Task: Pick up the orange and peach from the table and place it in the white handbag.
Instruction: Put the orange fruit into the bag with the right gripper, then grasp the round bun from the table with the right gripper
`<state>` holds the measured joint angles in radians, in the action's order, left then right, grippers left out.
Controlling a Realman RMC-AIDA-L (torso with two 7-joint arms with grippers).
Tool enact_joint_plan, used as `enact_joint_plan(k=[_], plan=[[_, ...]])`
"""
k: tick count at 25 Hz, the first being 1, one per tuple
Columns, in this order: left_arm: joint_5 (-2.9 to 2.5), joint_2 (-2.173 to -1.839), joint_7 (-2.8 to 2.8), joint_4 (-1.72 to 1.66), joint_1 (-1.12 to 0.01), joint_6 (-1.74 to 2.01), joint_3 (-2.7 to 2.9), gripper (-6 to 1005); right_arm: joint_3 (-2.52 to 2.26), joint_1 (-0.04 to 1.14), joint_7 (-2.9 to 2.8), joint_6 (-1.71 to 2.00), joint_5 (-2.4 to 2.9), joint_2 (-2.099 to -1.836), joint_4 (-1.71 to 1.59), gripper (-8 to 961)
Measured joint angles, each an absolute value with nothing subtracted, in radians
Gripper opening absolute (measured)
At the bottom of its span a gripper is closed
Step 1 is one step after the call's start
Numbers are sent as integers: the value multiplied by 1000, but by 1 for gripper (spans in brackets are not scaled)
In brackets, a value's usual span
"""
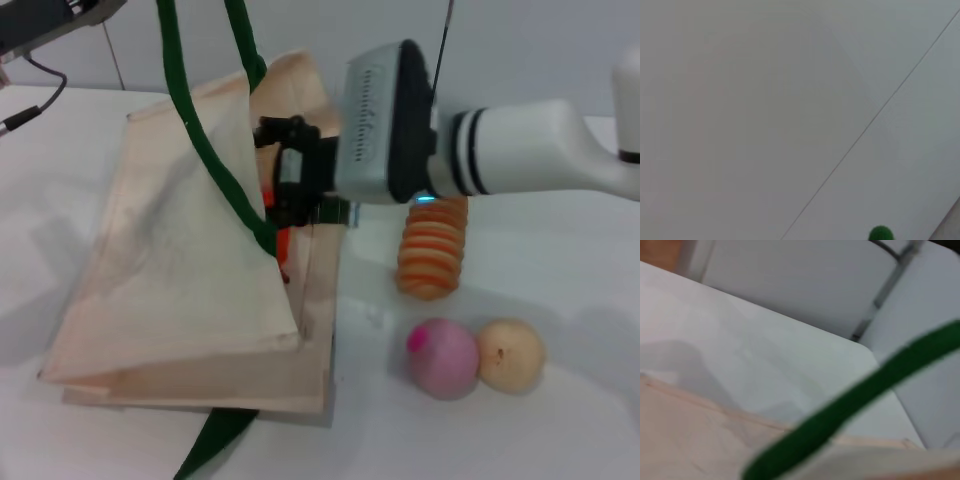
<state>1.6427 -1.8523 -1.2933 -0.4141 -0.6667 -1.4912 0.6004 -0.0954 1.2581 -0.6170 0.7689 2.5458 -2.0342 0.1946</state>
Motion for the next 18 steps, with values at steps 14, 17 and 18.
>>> enact_joint_plan(k=[14, 17, 18], plan=[[1641, -1840, -1295, -414, -640, -1489, 591, 113, -94, 992, -902, 1270, 2553, -2024, -241, 875], [1643, -1837, -1295, -414, -626, -1489, 589, 113, -155, 947, -1009, 1396, 2566, -2025, -347, 874], [1643, -1837, -1295, -414, -626, -1489, 589, 113, -188, 936, -1055, 1422, 2584, -2026, -372, 874]])
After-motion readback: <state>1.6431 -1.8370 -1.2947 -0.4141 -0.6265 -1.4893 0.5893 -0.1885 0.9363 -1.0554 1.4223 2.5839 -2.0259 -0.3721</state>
